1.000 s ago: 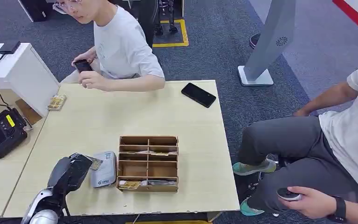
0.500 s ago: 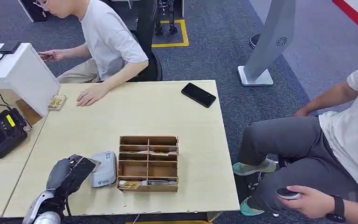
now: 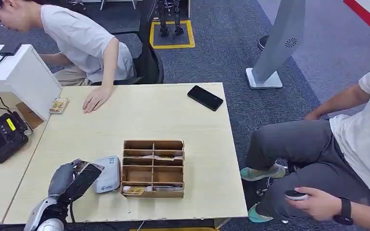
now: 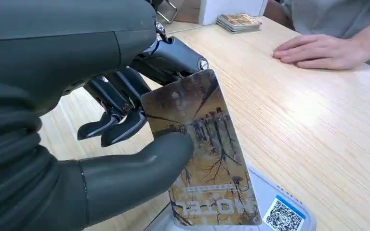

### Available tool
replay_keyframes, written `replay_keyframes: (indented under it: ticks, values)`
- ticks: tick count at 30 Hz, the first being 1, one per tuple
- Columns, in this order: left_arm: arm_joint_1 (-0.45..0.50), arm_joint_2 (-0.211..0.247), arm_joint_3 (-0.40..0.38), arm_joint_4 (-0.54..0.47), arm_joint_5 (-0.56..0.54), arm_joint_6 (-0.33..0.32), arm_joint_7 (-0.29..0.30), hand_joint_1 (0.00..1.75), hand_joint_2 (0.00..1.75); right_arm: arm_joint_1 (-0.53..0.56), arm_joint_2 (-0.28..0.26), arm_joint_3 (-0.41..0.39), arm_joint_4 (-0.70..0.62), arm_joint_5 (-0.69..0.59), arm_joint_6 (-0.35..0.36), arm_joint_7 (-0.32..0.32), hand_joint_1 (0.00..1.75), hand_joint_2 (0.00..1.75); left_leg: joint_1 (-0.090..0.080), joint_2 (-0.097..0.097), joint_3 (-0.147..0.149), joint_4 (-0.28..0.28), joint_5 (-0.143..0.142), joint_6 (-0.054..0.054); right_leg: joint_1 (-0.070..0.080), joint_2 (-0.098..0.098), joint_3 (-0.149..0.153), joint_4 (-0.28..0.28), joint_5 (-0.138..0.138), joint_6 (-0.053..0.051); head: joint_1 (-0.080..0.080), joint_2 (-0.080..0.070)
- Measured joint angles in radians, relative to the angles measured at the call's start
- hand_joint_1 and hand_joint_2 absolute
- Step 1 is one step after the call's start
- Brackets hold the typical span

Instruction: Pass the card to the sensor for recognition and then transmit it.

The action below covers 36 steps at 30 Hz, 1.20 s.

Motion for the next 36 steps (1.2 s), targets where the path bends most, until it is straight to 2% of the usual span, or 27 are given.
replay_keyframes:
  ticks: [10, 21, 32, 36]
  values:
    - [0.0, -0.009, 0.0, 0.004, -0.023, -0.01, 0.001, 1.75, 1.75, 0.0, 0.0, 0.0, 0.005, 0.0, 0.004, -0.005, 0.0, 1.75, 0.0, 0.0, 0.0, 0.0, 0.0, 0.0, 0.0, 0.0, 0.0, 0.0, 0.0, 0.0, 0.0, 0.0]
    - [-0.008, -0.026, -0.021, 0.022, -0.118, -0.022, 0.016, 1.75, 1.75, -0.003, 0.005, 0.0, 0.018, 0.0, 0.016, -0.011, 0.0, 1.75, 0.0, 0.0, 0.0, 0.0, 0.0, 0.0, 0.0, 0.0, 0.0, 0.0, 0.0, 0.0, 0.0, 0.0]
    - [-0.01, -0.029, -0.026, 0.028, -0.129, -0.025, 0.018, 1.75, 1.75, -0.003, 0.006, 0.0, 0.023, 0.0, 0.016, -0.011, 0.0, 1.75, 0.0, 0.0, 0.001, 0.0, 0.0, 0.0, 0.0, 0.0, 0.0, 0.0, 0.0, 0.0, 0.0, 0.0]
    - [-0.03, -0.044, -0.054, 0.053, -0.194, -0.034, 0.022, 1.75, 1.75, -0.007, 0.015, 0.0, 0.041, 0.0, 0.031, -0.02, 0.0, 1.75, 0.0, 0.0, 0.001, 0.0, 0.0, 0.0, 0.0, 0.0, 0.001, 0.0, 0.0, 0.0, 0.0, 0.0]
